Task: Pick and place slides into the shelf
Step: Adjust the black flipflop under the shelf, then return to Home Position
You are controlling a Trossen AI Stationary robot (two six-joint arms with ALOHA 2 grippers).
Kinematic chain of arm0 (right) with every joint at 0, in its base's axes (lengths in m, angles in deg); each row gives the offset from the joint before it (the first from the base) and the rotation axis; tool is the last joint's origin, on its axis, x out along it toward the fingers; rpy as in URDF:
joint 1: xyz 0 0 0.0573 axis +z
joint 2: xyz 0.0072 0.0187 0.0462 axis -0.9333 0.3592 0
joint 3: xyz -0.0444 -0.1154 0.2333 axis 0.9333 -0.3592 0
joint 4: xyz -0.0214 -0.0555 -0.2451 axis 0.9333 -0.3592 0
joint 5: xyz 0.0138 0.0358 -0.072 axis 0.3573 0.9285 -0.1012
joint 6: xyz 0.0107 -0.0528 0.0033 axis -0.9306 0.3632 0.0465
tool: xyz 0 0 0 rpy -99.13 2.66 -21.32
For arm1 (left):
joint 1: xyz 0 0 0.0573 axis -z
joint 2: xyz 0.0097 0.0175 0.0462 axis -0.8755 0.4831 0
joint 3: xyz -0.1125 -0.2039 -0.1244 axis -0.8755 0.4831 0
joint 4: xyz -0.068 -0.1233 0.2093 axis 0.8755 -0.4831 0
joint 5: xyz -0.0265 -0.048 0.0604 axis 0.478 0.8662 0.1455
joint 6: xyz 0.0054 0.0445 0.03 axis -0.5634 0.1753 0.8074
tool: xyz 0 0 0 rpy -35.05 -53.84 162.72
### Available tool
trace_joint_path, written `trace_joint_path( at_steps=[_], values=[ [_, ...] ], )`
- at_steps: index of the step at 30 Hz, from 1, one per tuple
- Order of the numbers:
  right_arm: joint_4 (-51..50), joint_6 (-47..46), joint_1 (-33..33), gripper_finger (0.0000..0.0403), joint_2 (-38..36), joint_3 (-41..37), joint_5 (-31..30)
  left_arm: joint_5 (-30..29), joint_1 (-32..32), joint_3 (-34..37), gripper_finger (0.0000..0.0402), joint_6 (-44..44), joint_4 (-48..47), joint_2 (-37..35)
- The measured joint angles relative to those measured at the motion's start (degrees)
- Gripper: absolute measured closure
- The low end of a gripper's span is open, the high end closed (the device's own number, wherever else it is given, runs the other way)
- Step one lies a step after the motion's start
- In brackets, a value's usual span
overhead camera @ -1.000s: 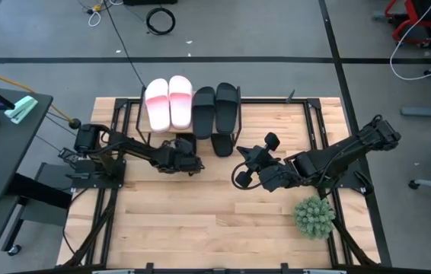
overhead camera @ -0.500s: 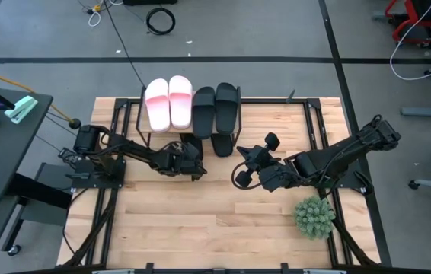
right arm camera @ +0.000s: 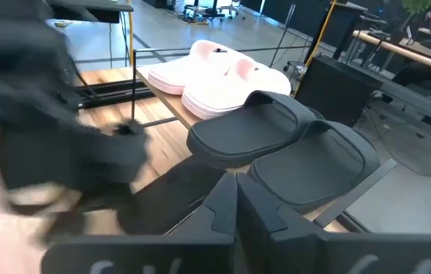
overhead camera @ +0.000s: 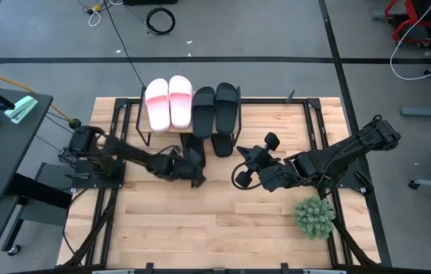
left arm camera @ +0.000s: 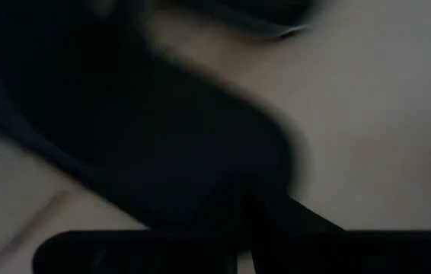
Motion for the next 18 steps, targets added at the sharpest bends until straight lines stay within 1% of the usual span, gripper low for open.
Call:
trace_joint_path(
  at_steps=[2, 5, 9, 12, 14, 18],
  values=[
    [0.01, 0.45, 0.00, 0.0396, 0.00, 0.00, -0.02, 0.05, 2.09, -1.55, 0.0376, 1.23, 0.38, -3.33],
    [-0.14, 4.08, 0.21, 0.0396, -0.21, 0.00, -0.02, -1.17, 4.89, -3.81, 0.0377, 6.18, -3.44, -10.07],
    [-0.85, 10.15, 1.82, 0.0396, -1.90, 0.66, 0.12, -3.09, 8.18, -7.61, 0.0387, 14.89, -12.93, -21.24],
    [-0.48, 11.03, 3.84, 0.0396, -4.17, 1.16, 0.25, -3.35, 10.04, -11.32, 0.0393, 22.31, -20.67, -29.27],
    [-0.91, 11.10, 5.25, 0.0396, -5.89, 1.16, 0.25, -3.56, 11.45, -13.72, 0.0393, 22.44, -25.19, -33.88],
    [-2.18, 11.09, 7.59, 0.0396, -9.70, 1.16, 0.59, -3.69, 15.02, -16.55, 0.0384, 15.87, -34.63, -42.25]
  ],
)
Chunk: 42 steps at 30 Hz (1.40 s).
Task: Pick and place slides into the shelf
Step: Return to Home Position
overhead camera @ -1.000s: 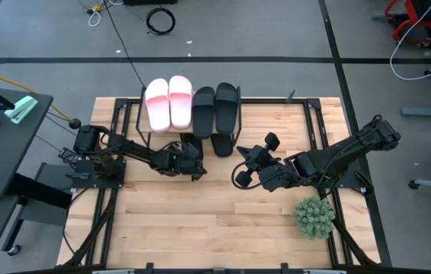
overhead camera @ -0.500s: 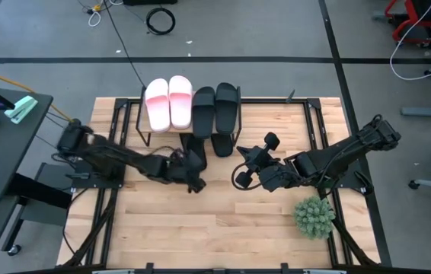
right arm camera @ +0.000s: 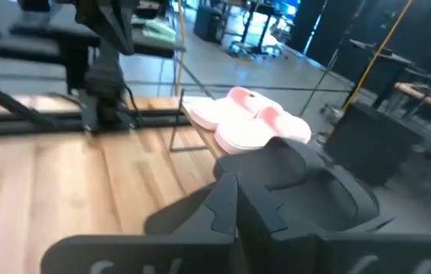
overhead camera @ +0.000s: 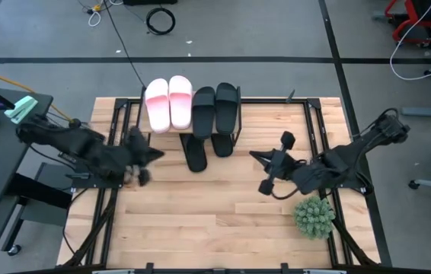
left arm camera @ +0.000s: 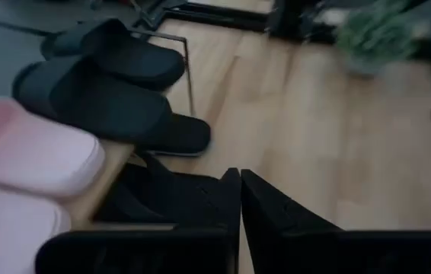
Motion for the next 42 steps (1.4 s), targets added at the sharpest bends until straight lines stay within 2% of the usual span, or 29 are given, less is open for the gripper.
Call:
trace_joint_path(
  at_steps=[3, 7, 10, 13, 17, 20, 24, 26, 30, 33, 36, 42],
  values=[
    [-3.00, -4.55, 0.96, 0.0396, -2.22, 0.00, 1.66, 0.06, 1.95, -0.56, 0.0373, -5.89, -4.62, -6.18],
    [-13.71, -11.39, 2.86, 0.0396, -5.78, -0.04, 4.64, -0.26, 5.88, -0.54, 0.0365, -8.68, -8.27, -13.70],
    [-18.52, -18.30, 4.43, 0.0396, -8.62, -0.60, 4.41, -1.40, 8.14, 0.62, 0.0363, -6.40, -6.65, -18.75],
    [-17.32, -18.61, 5.64, 0.0396, -10.85, -4.11, 3.99, -3.57, 9.18, 5.80, 0.0366, -0.96, -1.57, -24.54],
    [-6.76, -18.72, 6.41, 0.0396, -15.26, -13.99, 6.33, -2.94, 9.36, 17.99, 0.0373, 0.59, 8.92, -33.76],
    [8.34, -15.47, 6.36, 0.0396, -19.25, -24.34, 15.39, 2.46, 9.34, 28.30, 0.0377, -0.46, 16.96, -40.86],
    [34.48, -4.67, 5.74, 0.0396, -23.26, -39.00, 30.30, 9.98, 9.34, 40.06, 0.0377, 0.05, 29.29, -48.25],
    [42.39, -2.42, 5.10, 0.0396, -25.40, -44.47, 32.90, 10.93, 9.30, 44.05, 0.0374, 0.19, 32.99, -51.14],
    [45.38, -4.64, 3.36, 0.0396, -31.33, -51.40, 33.02, 11.07, 9.32, 46.80, 0.0367, 0.27, 32.60, -56.51],
    [45.72, -6.13, 2.80, 0.0396, -36.14, -54.38, 33.00, 11.10, 9.29, 46.20, 0.0365, 2.87, 32.56, -56.39],
    [45.31, -3.01, 2.84, 0.0396, -40.66, -56.36, 33.39, 10.64, 9.26, 45.99, 0.0369, 4.56, 33.51, -56.27],
    [38.80, -1.64, 2.84, 0.0396, -49.48, -57.24, 33.78, 10.52, 9.20, 46.28, 0.0379, 3.34, 33.25, -56.23]
  ],
)
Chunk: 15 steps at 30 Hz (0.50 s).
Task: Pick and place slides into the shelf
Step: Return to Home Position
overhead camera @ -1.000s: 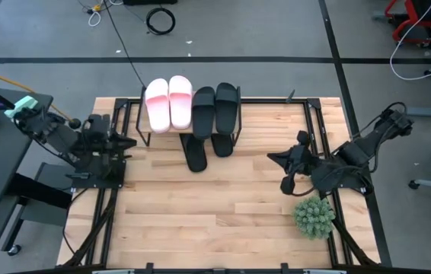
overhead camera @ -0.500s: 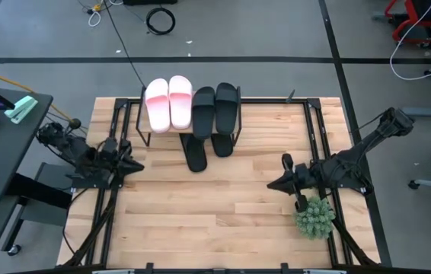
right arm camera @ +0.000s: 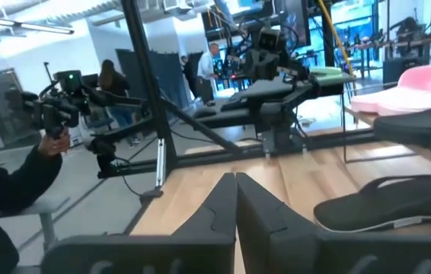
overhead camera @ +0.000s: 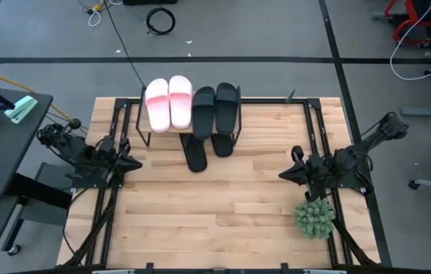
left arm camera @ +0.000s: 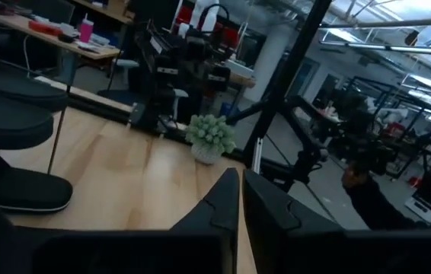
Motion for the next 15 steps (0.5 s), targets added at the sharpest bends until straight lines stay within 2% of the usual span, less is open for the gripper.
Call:
trace_joint_path(
  at_steps=[4, 9, 15],
  values=[
    [-2.96, 1.99, -0.02, 0.0396, -3.90, 0.02, -0.20, -0.03, -0.02, 0.08, 0.0381, 0.41, 0.16, 0.01],
    [-3.57, 4.19, -0.02, 0.0396, -4.96, 0.02, -2.11, -0.39, -0.02, 6.97, 0.0373, 5.90, 13.66, -0.05],
    [-3.67, 4.81, -0.02, 0.0396, -4.86, 0.02, -2.22, -0.41, -0.02, 13.88, 0.0365, 4.32, 22.25, -0.04]
  ],
)
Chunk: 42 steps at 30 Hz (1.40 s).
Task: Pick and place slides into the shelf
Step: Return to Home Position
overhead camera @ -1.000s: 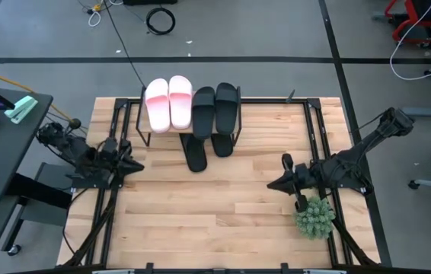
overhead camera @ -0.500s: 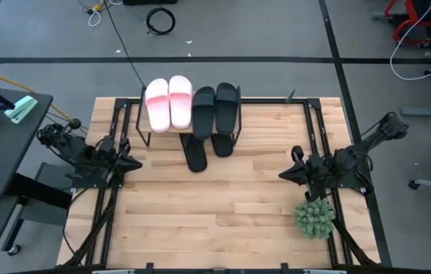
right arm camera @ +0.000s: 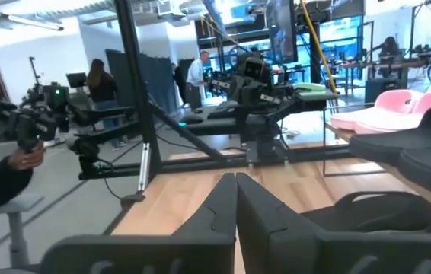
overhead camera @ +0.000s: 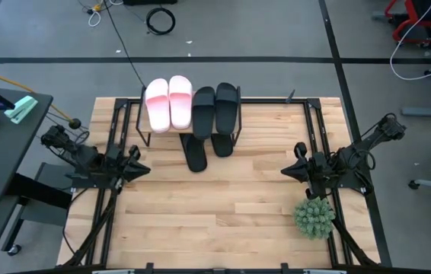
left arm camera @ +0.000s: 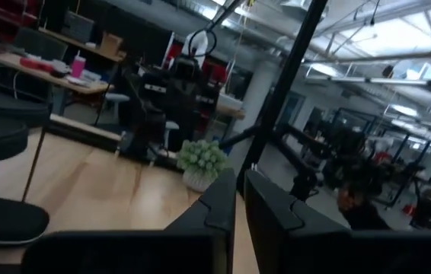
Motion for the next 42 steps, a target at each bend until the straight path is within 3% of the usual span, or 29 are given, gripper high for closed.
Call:
trace_joint_path(
  at_steps=[8, 21, 42],
  values=[
    [-2.66, 3.64, 0.02, 0.0396, 0.04, 0.00, 0.02, 0.00, 0.00, 4.76, 0.0377, 0.06, 4.23, 0.02],
    [-9.04, -3.58, 0.02, 0.0396, 0.56, 0.02, 0.44, -0.04, 0.00, 6.68, 0.0368, 1.57, 0.04, 0.04],
    [2.32, -0.96, 0.03, 0.0396, 1.01, -4.31, 2.48, -0.04, 0.00, 6.75, 0.0367, 1.55, -0.14, 0.04]
  ],
)
